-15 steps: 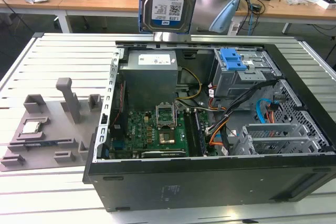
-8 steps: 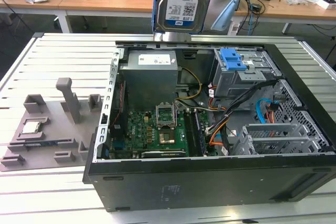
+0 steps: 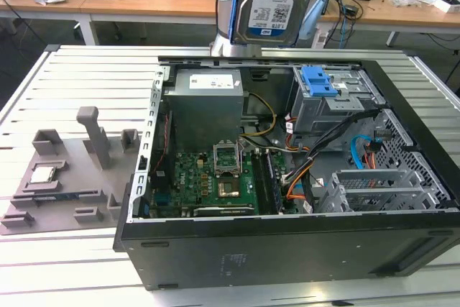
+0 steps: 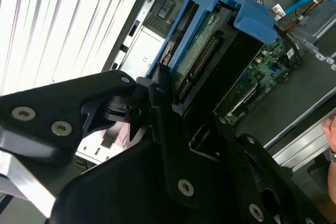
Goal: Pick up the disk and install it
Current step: 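Pick up the disk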
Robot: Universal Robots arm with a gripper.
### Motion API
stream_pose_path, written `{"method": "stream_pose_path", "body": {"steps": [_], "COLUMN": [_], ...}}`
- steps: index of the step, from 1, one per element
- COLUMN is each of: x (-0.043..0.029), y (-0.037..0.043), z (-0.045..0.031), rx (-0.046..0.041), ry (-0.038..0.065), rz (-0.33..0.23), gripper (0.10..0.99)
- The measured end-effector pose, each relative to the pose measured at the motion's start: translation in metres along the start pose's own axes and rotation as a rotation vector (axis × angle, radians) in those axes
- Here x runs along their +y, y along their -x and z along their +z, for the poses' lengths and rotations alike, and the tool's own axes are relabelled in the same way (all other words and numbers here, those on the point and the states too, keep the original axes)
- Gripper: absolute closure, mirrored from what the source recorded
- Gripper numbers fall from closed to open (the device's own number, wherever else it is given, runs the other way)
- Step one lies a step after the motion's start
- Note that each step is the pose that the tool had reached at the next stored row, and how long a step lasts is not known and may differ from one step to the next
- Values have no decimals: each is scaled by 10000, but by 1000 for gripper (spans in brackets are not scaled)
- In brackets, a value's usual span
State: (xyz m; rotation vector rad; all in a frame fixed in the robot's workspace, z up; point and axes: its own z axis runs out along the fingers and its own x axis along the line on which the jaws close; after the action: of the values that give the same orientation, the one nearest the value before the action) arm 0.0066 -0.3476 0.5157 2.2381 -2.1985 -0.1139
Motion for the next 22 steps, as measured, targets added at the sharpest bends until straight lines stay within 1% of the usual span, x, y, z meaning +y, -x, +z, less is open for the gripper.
{"method": "stream_pose_path", "body": {"steps": [6,7,10,12,13,17,18,19,22], "x": [-213,-265,-381,-508,-553,-685,-738,-772,-782], "y": [-4,-5,-7,-9,-9,-11,-12,-13,-13], "z": [-12,-14,-20,-27,-30,-37,-39,-41,-42], "rx": [0,0,-1,0,0,0,-1,-1,0], "ry": [5,6,9,13,14,18,19,19,20], "rz": [1,2,2,1,1,3,1,1,3], "gripper": [725,725,725,725,725,725,725,725,725]}}
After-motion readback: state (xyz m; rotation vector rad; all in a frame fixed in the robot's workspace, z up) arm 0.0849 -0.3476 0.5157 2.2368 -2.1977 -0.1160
